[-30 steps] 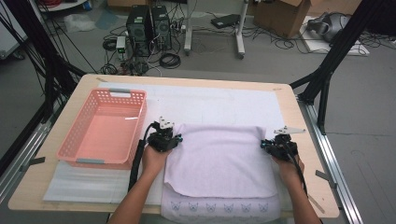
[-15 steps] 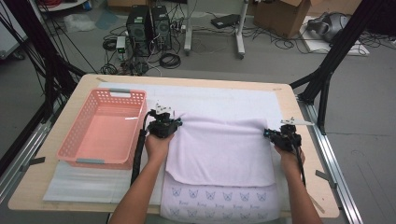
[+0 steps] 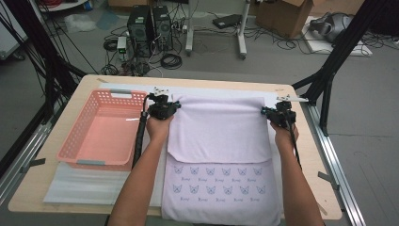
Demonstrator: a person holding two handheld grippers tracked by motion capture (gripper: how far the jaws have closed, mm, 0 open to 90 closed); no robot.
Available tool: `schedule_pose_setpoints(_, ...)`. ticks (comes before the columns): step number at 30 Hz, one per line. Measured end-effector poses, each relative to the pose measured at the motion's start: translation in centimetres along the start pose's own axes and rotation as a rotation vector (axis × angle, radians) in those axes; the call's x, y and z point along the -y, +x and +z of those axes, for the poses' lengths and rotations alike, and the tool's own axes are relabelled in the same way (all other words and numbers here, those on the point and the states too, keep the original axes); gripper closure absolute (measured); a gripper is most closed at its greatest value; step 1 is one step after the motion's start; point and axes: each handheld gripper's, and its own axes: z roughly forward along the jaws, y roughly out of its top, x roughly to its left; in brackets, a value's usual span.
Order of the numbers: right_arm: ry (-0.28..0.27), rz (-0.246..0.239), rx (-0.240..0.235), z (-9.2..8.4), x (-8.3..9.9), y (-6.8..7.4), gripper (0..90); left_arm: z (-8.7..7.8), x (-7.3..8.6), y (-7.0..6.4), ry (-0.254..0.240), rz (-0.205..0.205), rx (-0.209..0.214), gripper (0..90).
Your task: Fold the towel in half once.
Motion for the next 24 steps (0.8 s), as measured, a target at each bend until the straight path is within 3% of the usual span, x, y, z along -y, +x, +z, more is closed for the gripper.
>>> schedule_pose_setpoints(2,0.020,-0.009,0.010,0.6,-0.1,0.0,84.6,0.3,0.3,0.0,0.012,-0.005,0.002,80.2)
schedule_pose_setpoints(5,0.053,0.037,-0.004,1.3,0.3,-0.2,66.9,0.5,0.7,0.1,0.062,-0.050,0.026,54.2)
schedule_pose_setpoints(6,0.067,0.052,-0.010,1.3,0.4,-0.3,63.0,0.4,0.8,0.0,0.068,-0.041,0.040,51.6)
schedule_pose_setpoints(9,0.071,0.060,-0.014,0.9,1.0,-0.4,59.0,-0.3,1.3,-0.7,0.057,-0.021,0.060,48.6)
schedule_pose_setpoints(12,0.075,0.056,-0.023,0.0,1.4,-0.3,58.8,-0.8,1.3,-1.6,0.107,0.029,0.088,46.1)
schedule_pose_setpoints(14,0.074,0.047,-0.026,-0.8,1.8,-0.1,58.8,-1.5,1.4,-2.3,0.073,0.064,0.093,46.3)
schedule_pose_setpoints(15,0.077,0.043,-0.022,-1.2,2.0,0.1,58.9,-1.9,1.5,-2.6,0.050,0.070,0.095,47.4)
schedule_pose_setpoints(17,0.084,0.034,-0.026,-2.1,2.6,0.3,59.2,-2.4,1.8,-3.1,0.050,0.080,0.102,47.8)
schedule_pose_setpoints(19,0.127,0.032,-0.031,-2.9,3.0,0.5,59.1,-2.9,2.1,-3.4,0.056,0.084,0.114,46.9)
schedule_pose_setpoints(24,0.122,-0.013,-0.045,-5.4,4.8,1.8,60.6,-4.5,3.4,-4.3,0.039,0.102,0.133,46.9)
